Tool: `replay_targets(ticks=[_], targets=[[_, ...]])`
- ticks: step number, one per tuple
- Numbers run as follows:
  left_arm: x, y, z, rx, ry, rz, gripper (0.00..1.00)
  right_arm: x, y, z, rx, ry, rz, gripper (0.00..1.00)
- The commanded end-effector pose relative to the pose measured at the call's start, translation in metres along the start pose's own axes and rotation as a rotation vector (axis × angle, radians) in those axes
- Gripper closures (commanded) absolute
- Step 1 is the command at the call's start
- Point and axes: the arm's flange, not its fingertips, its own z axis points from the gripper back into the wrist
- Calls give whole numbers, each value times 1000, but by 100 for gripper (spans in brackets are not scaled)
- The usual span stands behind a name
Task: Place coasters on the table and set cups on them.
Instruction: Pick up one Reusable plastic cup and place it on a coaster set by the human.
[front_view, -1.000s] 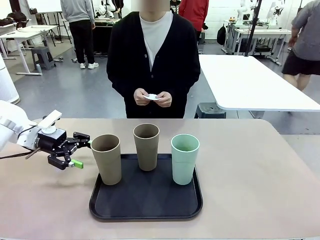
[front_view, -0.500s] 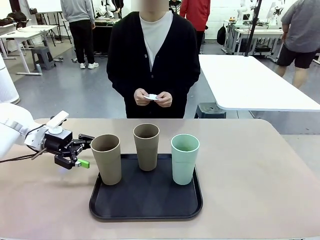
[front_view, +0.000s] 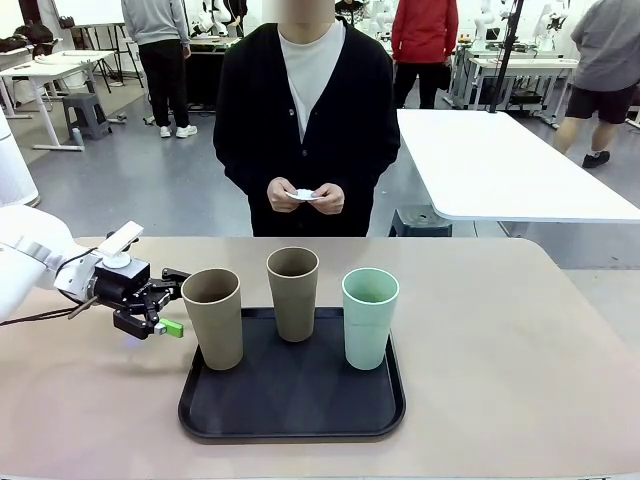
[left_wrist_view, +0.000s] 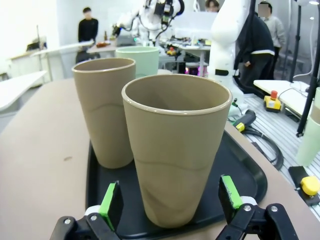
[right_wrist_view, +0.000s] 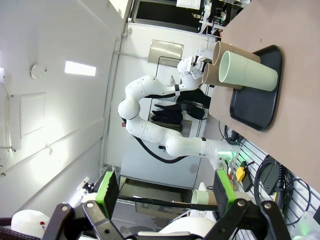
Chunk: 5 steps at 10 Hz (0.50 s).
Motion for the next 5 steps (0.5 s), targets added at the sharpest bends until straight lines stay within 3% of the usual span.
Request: replay_targets(ticks=[1, 5], targets=[[5, 0, -7, 3, 11, -18, 0, -1, 0, 1, 6, -4, 5, 0], [9, 6, -25, -20, 29, -44, 0, -1, 0, 1, 6, -4, 5, 0]])
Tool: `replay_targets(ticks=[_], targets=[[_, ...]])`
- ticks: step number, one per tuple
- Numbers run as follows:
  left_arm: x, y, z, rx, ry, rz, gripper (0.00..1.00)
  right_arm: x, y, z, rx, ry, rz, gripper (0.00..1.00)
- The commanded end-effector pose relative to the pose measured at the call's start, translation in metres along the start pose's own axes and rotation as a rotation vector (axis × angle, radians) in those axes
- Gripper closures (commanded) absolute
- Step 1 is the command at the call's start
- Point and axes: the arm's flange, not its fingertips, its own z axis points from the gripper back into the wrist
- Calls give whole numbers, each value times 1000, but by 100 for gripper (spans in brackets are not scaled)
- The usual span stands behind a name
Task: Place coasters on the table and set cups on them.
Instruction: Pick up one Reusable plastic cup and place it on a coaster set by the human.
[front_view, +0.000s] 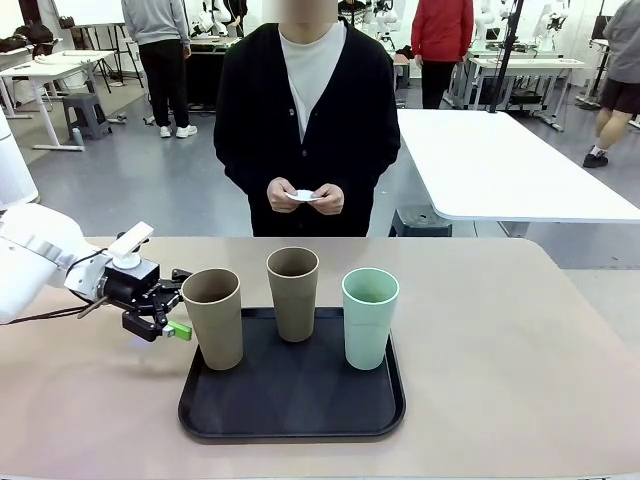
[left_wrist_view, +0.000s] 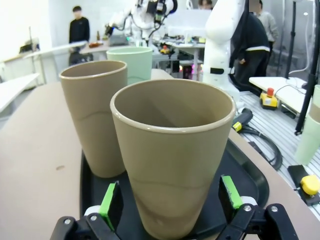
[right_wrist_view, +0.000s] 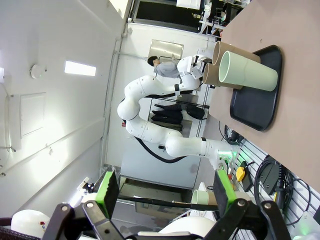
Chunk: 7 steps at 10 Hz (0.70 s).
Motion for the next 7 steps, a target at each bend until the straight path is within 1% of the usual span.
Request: replay_targets(ticks=[1, 7], targets=[[3, 5, -11, 8, 16, -25, 0, -1, 0, 1, 6, -4, 5, 0], [4, 13, -51, -49, -18, -33, 0, -1, 0, 1, 6, -4, 5, 0]])
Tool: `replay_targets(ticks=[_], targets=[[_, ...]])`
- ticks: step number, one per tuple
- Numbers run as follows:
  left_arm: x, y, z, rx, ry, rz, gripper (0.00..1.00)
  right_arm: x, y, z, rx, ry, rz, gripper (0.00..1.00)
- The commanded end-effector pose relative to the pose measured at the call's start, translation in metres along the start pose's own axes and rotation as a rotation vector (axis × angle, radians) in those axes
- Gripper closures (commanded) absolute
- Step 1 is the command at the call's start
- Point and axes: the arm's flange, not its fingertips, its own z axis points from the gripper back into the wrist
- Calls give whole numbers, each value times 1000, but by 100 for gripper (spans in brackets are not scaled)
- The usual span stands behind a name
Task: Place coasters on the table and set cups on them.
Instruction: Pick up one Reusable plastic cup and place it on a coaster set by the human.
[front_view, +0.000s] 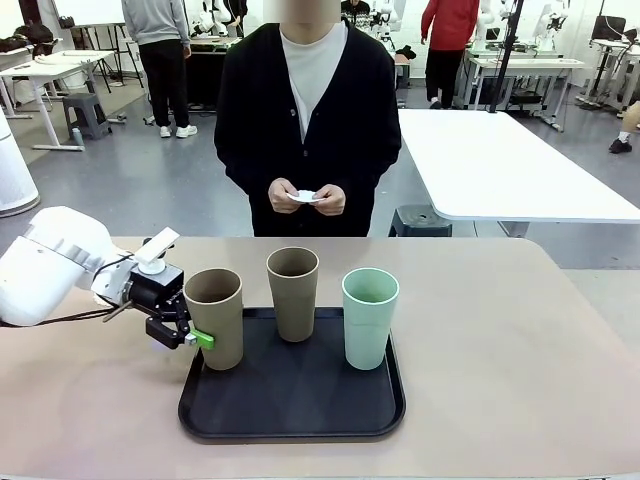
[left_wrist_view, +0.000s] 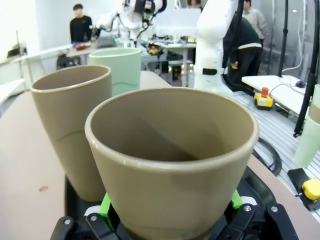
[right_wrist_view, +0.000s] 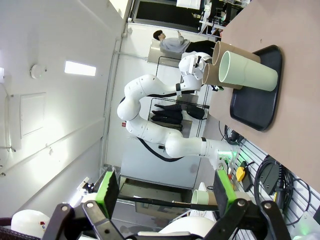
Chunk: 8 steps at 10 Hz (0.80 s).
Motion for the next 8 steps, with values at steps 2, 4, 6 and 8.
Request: replay_targets(ticks=[2, 4, 6, 8], targets=[[1, 7, -11, 0, -15, -25, 57, -1, 0, 1, 6, -4, 5, 0], [4, 5, -8, 6, -22, -24, 100, -1, 0, 1, 6, -4, 5, 0], [9, 2, -6, 15, -26, -24, 100, -1, 0, 1, 6, -4, 5, 0], [28, -7, 1, 21, -60, 15, 100, -1, 0, 1, 6, -4, 5, 0]])
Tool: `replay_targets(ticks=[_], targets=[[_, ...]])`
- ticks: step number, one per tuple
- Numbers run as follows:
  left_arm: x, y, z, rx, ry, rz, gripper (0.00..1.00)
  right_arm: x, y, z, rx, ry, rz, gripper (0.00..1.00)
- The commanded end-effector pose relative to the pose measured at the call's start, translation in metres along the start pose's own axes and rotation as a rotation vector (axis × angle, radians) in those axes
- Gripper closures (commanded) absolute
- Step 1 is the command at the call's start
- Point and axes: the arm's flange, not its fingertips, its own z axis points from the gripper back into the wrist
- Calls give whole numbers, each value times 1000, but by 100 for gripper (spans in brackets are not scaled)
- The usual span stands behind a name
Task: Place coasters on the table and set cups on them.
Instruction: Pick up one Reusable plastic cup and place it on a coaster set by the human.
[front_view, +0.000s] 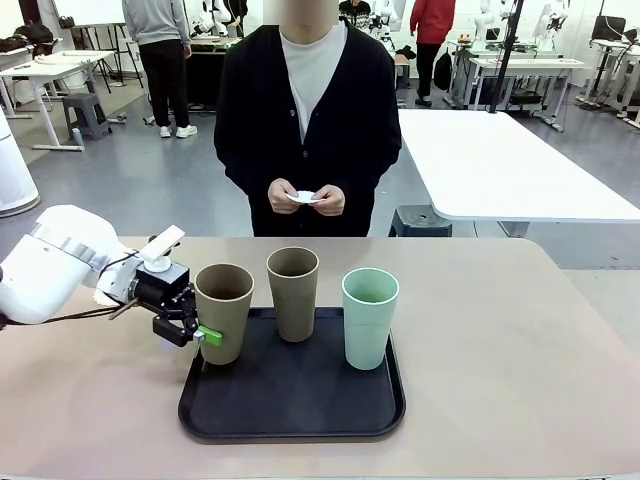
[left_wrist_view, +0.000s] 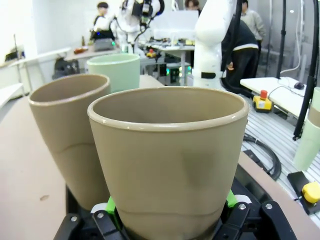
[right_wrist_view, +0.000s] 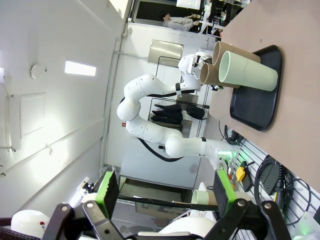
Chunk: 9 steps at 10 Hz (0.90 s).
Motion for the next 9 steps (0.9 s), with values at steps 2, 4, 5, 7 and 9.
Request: replay_targets(ticks=[2, 4, 5, 7, 9], targets=[[79, -28, 29, 88, -136, -26, 100, -1, 0, 1, 6, -4, 5, 0], [141, -44, 62, 180, -180, -73, 100, -1, 0, 1, 6, -4, 5, 0], [163, -46, 76, 228, -187, -74, 100, -1, 0, 1, 6, -4, 5, 0], [176, -45, 88, 274, -179, -46, 100, -1, 0, 1, 6, -4, 5, 0], [184, -48, 96, 236, -176, -87, 100, -1, 0, 1, 6, -4, 5, 0]])
